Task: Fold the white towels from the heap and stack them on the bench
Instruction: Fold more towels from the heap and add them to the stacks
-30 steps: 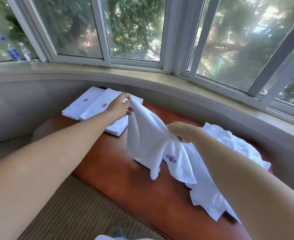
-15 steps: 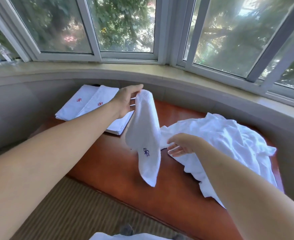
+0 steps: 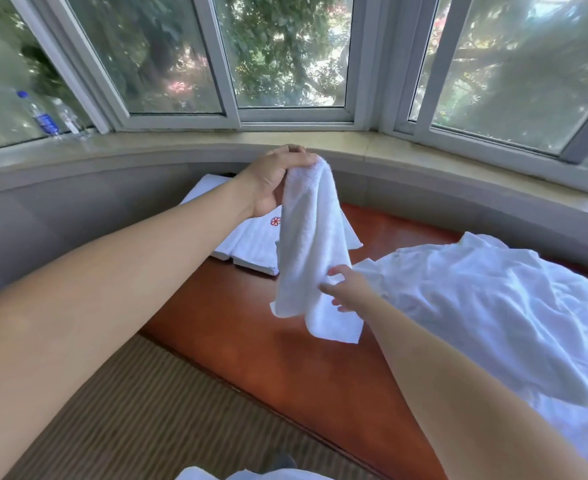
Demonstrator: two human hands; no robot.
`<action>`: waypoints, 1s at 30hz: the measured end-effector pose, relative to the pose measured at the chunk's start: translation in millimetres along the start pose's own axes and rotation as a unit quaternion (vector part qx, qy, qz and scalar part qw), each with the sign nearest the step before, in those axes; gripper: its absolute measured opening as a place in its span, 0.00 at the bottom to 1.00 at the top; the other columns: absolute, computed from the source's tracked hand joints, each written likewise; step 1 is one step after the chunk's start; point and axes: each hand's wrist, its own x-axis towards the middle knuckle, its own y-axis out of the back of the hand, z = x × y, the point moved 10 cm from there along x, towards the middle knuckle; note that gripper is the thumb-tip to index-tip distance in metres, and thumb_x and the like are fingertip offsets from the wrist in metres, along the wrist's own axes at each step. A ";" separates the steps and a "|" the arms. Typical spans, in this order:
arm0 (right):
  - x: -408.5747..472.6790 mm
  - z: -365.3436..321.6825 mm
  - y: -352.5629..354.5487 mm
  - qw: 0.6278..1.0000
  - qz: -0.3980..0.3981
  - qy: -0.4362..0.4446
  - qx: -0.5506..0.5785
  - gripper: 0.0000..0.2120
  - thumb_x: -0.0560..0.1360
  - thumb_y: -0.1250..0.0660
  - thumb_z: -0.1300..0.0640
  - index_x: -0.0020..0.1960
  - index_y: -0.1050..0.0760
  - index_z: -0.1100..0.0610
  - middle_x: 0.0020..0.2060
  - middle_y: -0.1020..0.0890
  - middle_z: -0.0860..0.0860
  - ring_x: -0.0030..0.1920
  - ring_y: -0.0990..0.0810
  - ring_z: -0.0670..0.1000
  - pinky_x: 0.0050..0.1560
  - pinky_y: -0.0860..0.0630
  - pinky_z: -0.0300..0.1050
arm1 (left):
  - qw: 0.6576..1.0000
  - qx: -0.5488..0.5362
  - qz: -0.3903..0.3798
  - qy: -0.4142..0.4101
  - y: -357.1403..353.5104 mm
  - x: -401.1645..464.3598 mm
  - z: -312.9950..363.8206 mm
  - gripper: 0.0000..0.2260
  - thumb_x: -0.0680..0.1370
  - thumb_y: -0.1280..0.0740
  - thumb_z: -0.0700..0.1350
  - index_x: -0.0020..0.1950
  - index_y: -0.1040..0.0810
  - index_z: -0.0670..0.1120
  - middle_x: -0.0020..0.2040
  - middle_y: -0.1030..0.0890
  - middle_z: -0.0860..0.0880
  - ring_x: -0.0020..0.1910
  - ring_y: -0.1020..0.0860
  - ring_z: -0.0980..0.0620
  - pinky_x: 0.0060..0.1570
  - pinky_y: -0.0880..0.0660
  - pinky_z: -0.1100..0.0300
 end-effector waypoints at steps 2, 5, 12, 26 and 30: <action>6.8 -5.0 -1.9 0.999 0.042 0.021 0.004 0.02 0.77 0.34 0.55 0.48 0.25 0.49 0.46 0.17 0.60 0.38 0.20 0.54 0.45 0.18 0.52 | 1.000 0.011 -0.012 0.012 1.8 2.1 -8.9 0.13 0.77 0.27 0.40 0.38 0.27 0.51 0.40 0.24 0.49 0.42 0.23 0.48 0.42 0.28 0.58; 7.8 -0.9 -9.0 1.000 -0.012 0.021 -0.007 0.09 0.73 0.28 0.52 0.51 0.25 0.50 0.47 0.20 0.54 0.38 0.19 0.51 0.40 0.23 0.46 | 0.999 0.036 -0.013 0.035 5.8 5.5 -27.3 0.12 0.77 0.26 0.42 0.38 0.26 0.52 0.37 0.24 0.52 0.35 0.26 0.53 0.35 0.30 0.61; 5.3 -5.2 -22.2 0.996 -0.029 0.070 -0.050 0.07 0.72 0.26 0.53 0.48 0.21 0.50 0.40 0.16 0.43 0.44 0.17 0.47 0.48 0.20 0.47 | 0.991 0.080 -0.073 0.073 -17.5 7.7 -59.8 0.11 0.76 0.26 0.42 0.38 0.25 0.51 0.44 0.26 0.49 0.39 0.29 0.50 0.37 0.34 0.58; 31.4 -48.2 85.7 0.944 0.224 0.010 -0.240 0.22 0.77 0.37 0.55 0.71 0.30 0.47 0.63 0.27 0.53 0.64 0.26 0.59 0.65 0.29 0.52 | 0.978 0.050 0.076 0.186 143.2 -8.9 -164.2 0.10 0.78 0.27 0.43 0.41 0.25 0.49 0.43 0.20 0.49 0.41 0.22 0.49 0.37 0.25 0.59; 45.7 3.1 33.4 0.958 0.149 -0.020 -0.246 0.23 0.77 0.35 0.58 0.72 0.28 0.50 0.68 0.27 0.53 0.68 0.26 0.59 0.67 0.28 0.51 | 0.950 0.046 0.168 0.261 186.3 -29.9 -259.7 0.06 0.80 0.30 0.37 0.44 0.22 0.44 0.48 0.18 0.44 0.42 0.20 0.50 0.41 0.22 0.58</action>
